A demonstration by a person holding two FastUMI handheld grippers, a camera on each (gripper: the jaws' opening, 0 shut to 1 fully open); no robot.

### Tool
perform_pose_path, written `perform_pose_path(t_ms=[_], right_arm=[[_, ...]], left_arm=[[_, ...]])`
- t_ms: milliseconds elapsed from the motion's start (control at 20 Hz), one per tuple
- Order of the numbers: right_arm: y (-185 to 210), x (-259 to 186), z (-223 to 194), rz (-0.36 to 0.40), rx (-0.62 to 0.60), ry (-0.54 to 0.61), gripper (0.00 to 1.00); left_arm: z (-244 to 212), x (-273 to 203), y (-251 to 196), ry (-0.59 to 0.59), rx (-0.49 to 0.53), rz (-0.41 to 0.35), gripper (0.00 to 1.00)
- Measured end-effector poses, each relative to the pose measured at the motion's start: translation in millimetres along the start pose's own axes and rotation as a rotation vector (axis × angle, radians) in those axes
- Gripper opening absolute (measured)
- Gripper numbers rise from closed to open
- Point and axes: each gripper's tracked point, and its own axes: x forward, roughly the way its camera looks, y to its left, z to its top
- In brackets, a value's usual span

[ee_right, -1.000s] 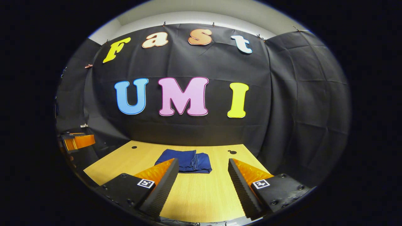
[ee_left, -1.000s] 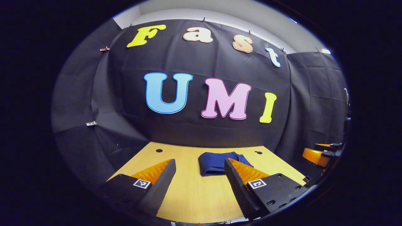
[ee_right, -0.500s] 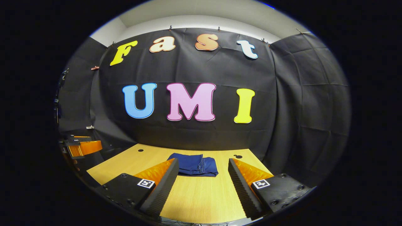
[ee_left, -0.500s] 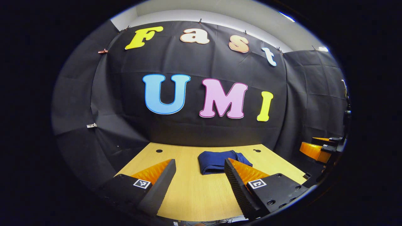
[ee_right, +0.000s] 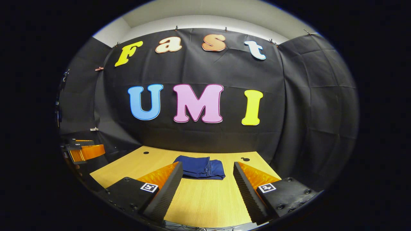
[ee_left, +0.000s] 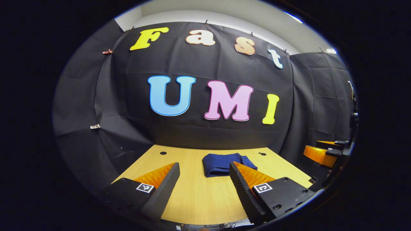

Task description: Grasp the waist and the cuffs of the jeans and fold them to make the two legs overlap; first hold the waist and fold one-third of the jeans toward the cuffs, then hold the cuffs and fold the remaining one-third in the same direction to finish folding.

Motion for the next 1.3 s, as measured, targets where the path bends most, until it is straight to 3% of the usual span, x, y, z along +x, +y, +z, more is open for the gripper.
perform_pose_path(t_ms=[350, 600, 1300], right_arm=[[14.6, 2.2, -23.5, 0.036, 0.012, 0.049, 0.97], [13.7, 5.6, -20.1, 0.062, -0.042, 0.058, 0.96], [27.5, 27.5, -7.8, 0.107, -0.058, 0.056, 0.96]], left_arm=[[4.9, 15.0, -17.0, 0.025, -0.089, -0.009, 0.97], [9.5, 12.1, -16.8, 0.009, -0.04, 0.017, 0.96], [12.7, -2.2, -7.0, 0.005, -0.057, 0.047, 0.96]])
